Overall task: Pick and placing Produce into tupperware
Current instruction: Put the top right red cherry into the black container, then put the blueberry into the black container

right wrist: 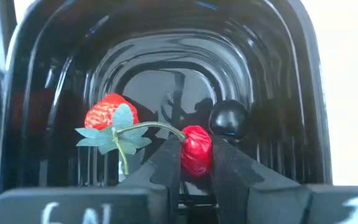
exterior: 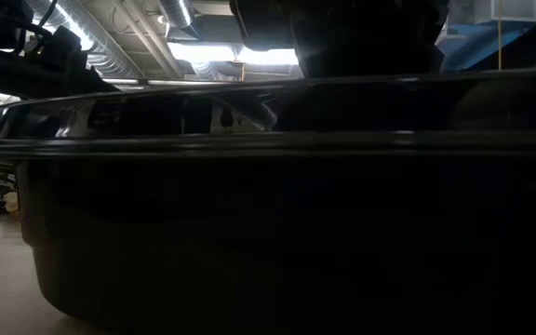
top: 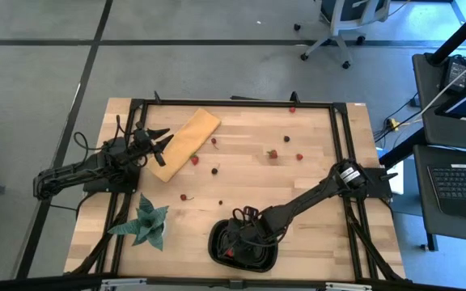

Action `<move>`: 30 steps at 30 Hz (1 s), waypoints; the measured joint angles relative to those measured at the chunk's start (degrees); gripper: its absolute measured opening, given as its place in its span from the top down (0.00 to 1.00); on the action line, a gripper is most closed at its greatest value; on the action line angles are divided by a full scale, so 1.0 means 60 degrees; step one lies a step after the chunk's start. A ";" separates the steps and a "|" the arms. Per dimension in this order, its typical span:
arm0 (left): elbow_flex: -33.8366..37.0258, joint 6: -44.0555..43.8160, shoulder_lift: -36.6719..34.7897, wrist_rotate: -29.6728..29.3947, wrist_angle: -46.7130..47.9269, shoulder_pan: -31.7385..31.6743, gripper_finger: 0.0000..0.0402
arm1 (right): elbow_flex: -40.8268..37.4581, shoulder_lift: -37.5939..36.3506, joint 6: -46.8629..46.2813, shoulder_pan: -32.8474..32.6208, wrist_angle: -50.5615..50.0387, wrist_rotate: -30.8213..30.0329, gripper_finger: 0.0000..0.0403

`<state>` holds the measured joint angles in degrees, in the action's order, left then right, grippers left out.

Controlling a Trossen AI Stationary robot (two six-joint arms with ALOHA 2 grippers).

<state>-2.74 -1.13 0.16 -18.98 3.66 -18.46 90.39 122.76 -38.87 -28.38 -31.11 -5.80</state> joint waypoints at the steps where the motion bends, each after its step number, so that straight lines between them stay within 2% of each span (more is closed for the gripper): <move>1: 0.0001 0.0004 -0.0002 0.0000 0.0000 -0.0002 0.69 | 0.0000 0.0000 0.0000 0.0000 0.0006 0.0000 0.81; 11: 0.0000 0.0033 0.0000 0.0000 0.0004 -0.0004 0.69 | 0.0000 0.0000 0.0025 0.0000 0.0000 0.0004 0.79; 22: 0.0004 0.0026 0.0000 0.0000 0.0004 -0.0004 0.69 | 0.0000 -0.0052 -0.0246 0.0000 -0.0036 0.0010 0.60; 30: 0.0004 -0.0047 0.0000 0.0004 -0.0007 -0.0004 0.69 | 0.0000 -0.1206 -0.0242 0.0157 -0.0253 0.0197 0.55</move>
<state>-2.72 -1.41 0.16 -18.96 3.62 -18.48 90.39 115.52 -40.33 -27.44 -32.63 -4.62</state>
